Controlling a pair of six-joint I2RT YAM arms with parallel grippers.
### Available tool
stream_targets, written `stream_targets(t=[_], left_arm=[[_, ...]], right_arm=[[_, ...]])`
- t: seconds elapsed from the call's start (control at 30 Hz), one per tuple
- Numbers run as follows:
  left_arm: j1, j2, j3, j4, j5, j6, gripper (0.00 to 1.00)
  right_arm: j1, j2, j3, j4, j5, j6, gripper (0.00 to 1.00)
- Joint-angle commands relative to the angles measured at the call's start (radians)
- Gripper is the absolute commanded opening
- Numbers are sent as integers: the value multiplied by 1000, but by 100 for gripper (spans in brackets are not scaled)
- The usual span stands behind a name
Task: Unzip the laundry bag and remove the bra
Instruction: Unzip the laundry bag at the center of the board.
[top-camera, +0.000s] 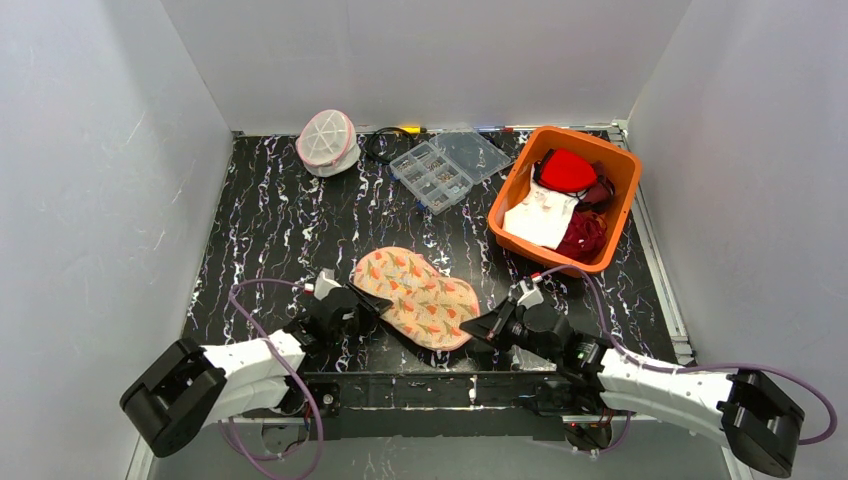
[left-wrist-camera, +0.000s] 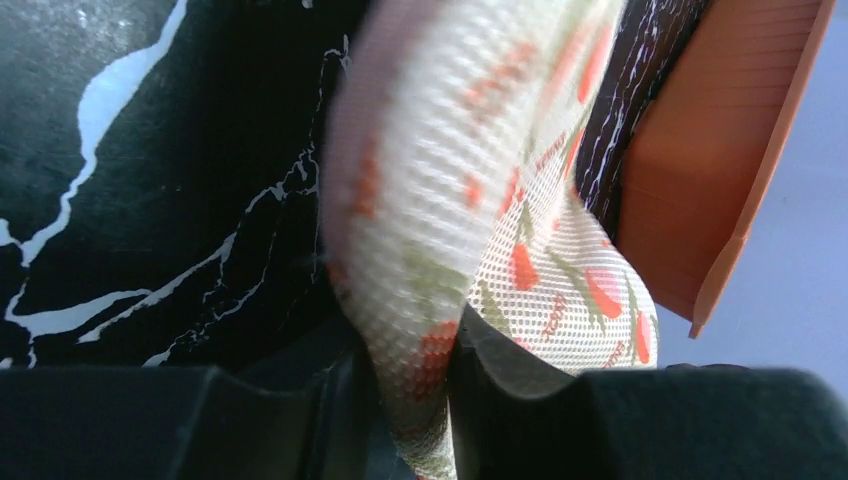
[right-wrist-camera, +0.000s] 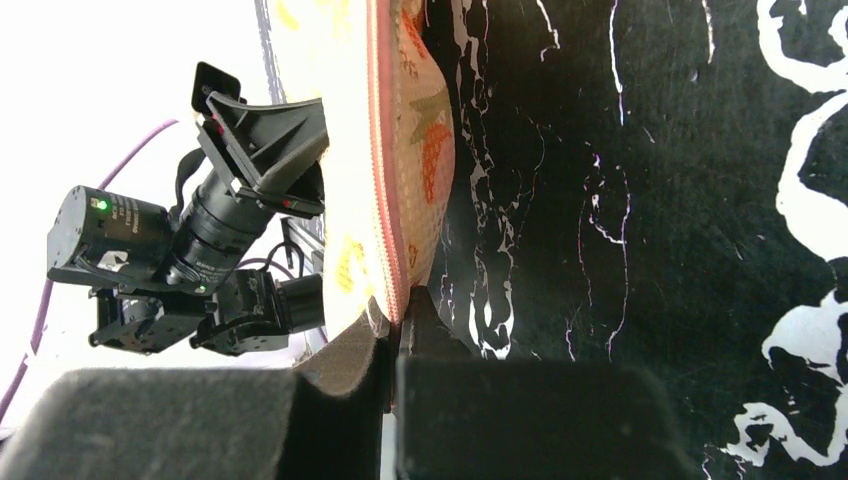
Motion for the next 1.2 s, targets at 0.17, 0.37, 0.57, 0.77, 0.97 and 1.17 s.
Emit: stream_targets(t=[0.17, 0.37, 0.57, 0.77, 0.97, 1.17], left_arm=[[17, -95, 68, -99, -1, 114, 0], [12, -295, 278, -635, -73, 122, 0], [11, -335, 508, -942, -127, 63, 0], [10, -280, 707, -1201, -191, -94, 0], [10, -153, 938, -1462, -256, -193, 0], [10, -60, 1072, -1725, -328, -404, 0]], right_arm=[[2, -83, 90, -148, -12, -150, 24], [2, -54, 274, -379, 1, -408, 77], [1, -56, 348, -341, -24, -533, 99], [1, -24, 342, -99, -109, -506, 99], [1, 42, 312, 102, -207, -475, 98], [17, 236, 298, 307, -331, -442, 98]])
